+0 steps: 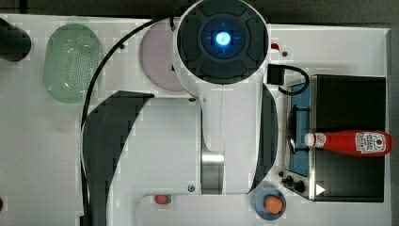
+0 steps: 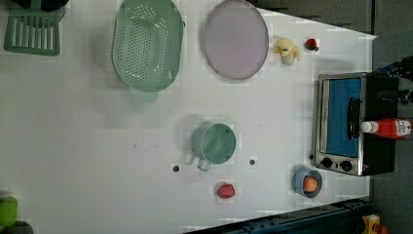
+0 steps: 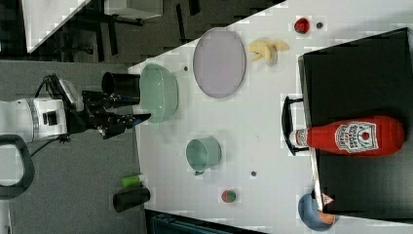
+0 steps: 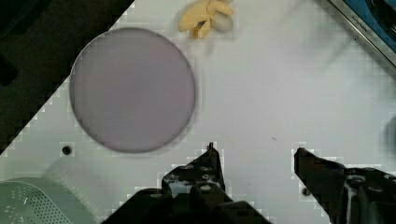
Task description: Pick Ketchup from oven and place it on table.
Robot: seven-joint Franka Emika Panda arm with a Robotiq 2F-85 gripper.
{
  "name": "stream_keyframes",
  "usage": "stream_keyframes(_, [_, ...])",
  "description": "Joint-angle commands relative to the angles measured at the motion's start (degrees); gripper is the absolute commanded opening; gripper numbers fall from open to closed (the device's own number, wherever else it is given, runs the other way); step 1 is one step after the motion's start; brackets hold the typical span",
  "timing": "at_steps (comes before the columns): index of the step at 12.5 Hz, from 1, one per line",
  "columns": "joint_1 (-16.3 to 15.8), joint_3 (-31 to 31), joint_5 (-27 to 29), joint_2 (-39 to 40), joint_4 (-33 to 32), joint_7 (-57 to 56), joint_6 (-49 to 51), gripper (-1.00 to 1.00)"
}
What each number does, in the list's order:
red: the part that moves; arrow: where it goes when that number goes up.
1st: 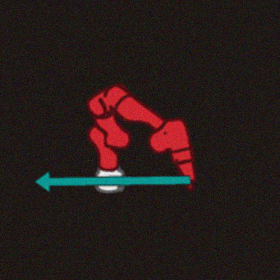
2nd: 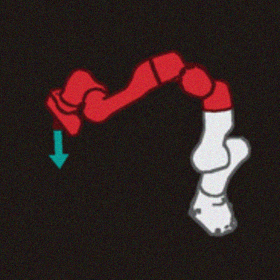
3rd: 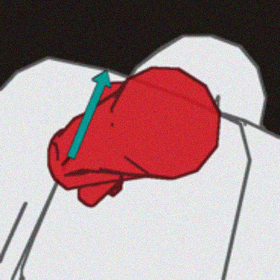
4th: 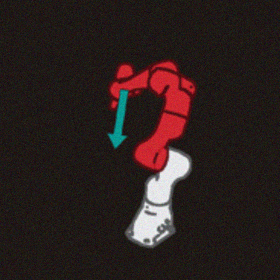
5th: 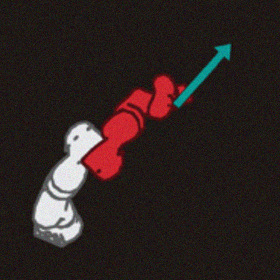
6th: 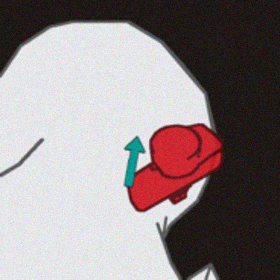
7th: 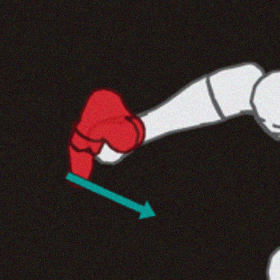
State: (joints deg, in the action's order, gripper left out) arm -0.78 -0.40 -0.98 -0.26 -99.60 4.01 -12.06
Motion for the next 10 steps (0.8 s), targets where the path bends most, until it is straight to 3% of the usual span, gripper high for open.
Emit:
stream_keyframes(1, [1.4,-0.8,3.4,-17.6,-10.5,4.9,8.3,0.52])
stream_keyframes(2, [1.4,-0.8,3.4,-17.5,-10.5,4.9,8.3,0.67])
stream_keyframes(3, [1.5,-0.9,3.4,-17.5,-10.5,4.9,8.4,0.94])
stream_keyframes(4, [1.5,-1.0,3.3,-17.4,-10.5,4.9,8.3,1.0])
stream_keyframes(8, [2.8,-4.3,3.1,-15.5,-10.5,4.9,8.0,1.0])
stream_keyframes(10, [4.1,-9.4,3.1,-13.1,-10.5,4.9,6.1,1.0])
